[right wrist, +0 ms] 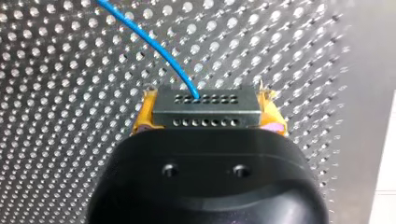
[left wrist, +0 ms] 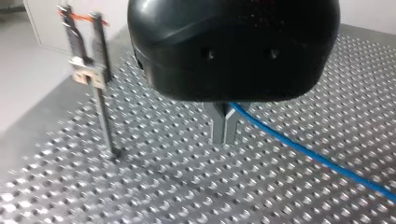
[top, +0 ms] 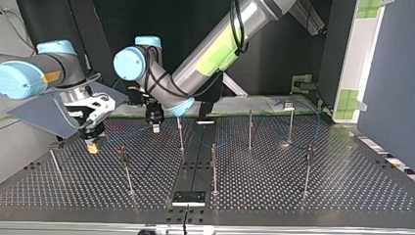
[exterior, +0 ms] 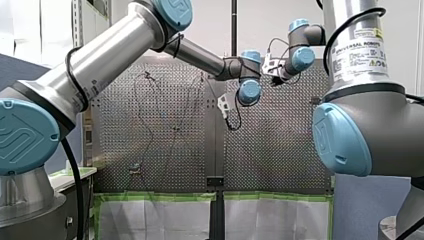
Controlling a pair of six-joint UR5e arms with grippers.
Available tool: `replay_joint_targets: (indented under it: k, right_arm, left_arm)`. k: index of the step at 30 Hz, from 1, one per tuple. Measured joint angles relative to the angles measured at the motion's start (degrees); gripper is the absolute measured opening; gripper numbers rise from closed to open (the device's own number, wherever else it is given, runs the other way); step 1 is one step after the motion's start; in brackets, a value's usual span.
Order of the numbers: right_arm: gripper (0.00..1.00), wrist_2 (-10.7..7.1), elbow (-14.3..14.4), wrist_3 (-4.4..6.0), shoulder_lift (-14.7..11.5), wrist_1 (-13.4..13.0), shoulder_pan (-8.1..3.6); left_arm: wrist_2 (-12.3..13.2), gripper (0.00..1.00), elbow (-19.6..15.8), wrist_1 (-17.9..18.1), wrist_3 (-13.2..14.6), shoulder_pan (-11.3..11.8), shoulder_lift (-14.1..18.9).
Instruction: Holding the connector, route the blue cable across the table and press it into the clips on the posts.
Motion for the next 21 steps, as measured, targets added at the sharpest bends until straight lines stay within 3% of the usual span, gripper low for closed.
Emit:
replay_joint_targets:
  k: [13,21]
  right_arm:
    - [0.0,-1.31,-1.0,-0.08,-0.59,0.76,-0.03]
    - [0.0,-2.47,-1.49,0.63,-0.77,0.76,-0.41]
  left_arm:
    - [4.69,0.0,1.99,1.62,0.97,0.43,6.1]
    - [8.06,0.0,2.36,0.42,0.96,1.82,9.93]
